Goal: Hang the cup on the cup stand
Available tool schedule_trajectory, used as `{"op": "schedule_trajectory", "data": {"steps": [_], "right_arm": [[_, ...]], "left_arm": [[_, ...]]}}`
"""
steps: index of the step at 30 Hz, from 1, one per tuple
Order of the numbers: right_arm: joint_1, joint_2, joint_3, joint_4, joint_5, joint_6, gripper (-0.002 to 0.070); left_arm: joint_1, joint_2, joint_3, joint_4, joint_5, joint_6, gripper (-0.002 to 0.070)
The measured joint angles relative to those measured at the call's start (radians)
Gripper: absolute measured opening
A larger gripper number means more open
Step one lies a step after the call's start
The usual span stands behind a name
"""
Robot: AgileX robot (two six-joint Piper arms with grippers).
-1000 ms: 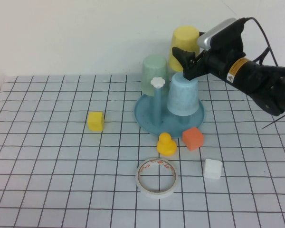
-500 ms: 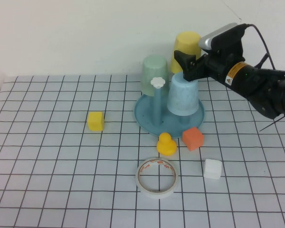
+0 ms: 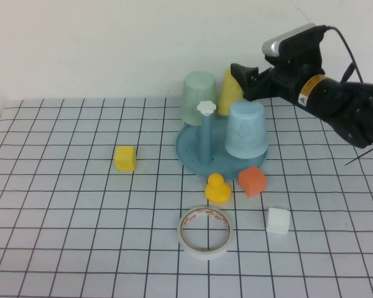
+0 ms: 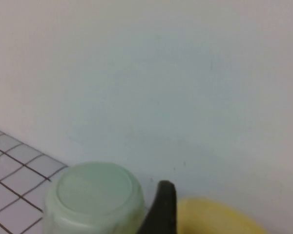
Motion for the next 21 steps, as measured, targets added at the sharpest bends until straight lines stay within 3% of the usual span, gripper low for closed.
{"op": "schedule_trajectory", "data": {"steps": [7, 10, 12, 17, 21], "right_arm": [[0.002, -0.109, 0.006, -0.097, 0.013, 0.0, 0.0666], [0.006, -0.197, 0.037, -0.118, 0.019, 0.001, 0.0615], [0.011, -0.273, 0.086, -0.121, 0.019, 0.005, 0.0515], [0.038, -0.532, 0.29, -0.076, 0.019, 0.014, 0.012], [0.044, -0.734, 0.48, -0.052, 0.032, 0.033, 0.0026]], "left_arm": [[0.0, 0.0, 0.0, 0.0, -0.002, 0.0, -0.0001], [0.0, 0.0, 0.0, 0.0, -0.002, 0.0, -0.0001], [0.0, 0.0, 0.0, 0.0, -0.002, 0.0, -0.0001], [0.0, 0.0, 0.0, 0.0, -0.002, 0.0, -0.0001], [0.0, 0.0, 0.0, 0.0, -0.002, 0.0, -0.0001]]}}
